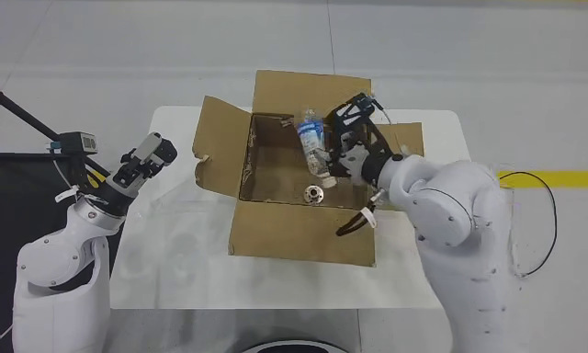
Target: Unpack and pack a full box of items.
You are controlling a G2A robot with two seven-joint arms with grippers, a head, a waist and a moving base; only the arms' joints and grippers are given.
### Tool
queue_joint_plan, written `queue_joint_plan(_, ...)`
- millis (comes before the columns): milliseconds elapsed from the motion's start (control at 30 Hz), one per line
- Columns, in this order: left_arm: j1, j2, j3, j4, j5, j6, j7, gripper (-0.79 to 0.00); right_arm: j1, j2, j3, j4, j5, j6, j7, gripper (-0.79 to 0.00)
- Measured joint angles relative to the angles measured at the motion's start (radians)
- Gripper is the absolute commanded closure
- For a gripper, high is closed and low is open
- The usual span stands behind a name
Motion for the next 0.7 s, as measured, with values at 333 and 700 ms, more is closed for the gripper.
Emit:
queue_joint_plan(333, 0.0, 0.0, 0.0, 0.0, 0.0, 0.0, 0.0, -0.785, -0.111, 0.03, 0.177, -0.093, 0.08, -0.014, 0.04, 0.0)
queue_joint_plan(700, 0.0, 0.0, 0.0, 0.0, 0.0, 0.0, 0.0, -0.785, 0.113, 0.025, -0.01, 0.208, 0.071, -0.023, 0.123, -0.603)
